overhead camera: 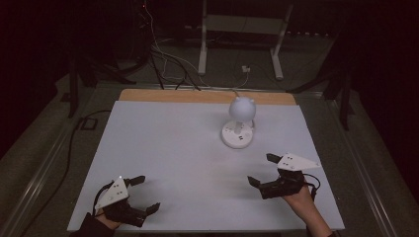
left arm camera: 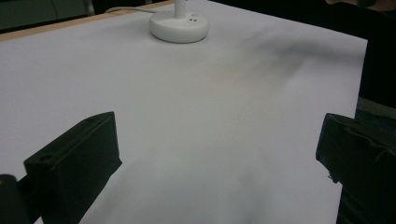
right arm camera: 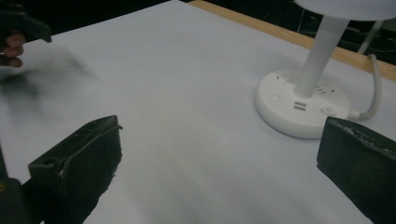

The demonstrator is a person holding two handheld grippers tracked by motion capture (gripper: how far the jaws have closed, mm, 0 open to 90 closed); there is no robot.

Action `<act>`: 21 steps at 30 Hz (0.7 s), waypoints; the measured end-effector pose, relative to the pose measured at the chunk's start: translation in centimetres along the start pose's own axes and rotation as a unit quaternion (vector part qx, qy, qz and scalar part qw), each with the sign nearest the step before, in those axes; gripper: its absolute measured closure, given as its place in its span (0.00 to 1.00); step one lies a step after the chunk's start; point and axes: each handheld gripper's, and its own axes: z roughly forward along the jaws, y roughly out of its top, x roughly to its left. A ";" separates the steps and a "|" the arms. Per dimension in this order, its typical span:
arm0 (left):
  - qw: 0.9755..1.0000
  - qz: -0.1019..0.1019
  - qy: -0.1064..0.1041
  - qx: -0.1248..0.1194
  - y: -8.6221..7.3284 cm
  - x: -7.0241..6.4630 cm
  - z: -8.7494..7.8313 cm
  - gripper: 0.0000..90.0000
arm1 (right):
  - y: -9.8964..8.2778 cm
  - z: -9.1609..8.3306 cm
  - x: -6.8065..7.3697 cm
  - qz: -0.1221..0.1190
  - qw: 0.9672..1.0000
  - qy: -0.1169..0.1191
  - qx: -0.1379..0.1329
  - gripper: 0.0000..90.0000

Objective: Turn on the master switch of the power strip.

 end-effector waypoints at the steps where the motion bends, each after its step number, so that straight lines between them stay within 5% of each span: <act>1: 1.000 0.000 0.000 0.000 0.0 0.0 0.0 0.00 | 0.1 0.0 -0.1 0.000 1.000 0.000 -0.001 0.00; 21: 1.000 -0.002 -0.001 -0.002 0.0 0.0 -0.1 0.00 | 2.3 1.7 -2.7 0.001 1.000 -0.024 -0.002 0.00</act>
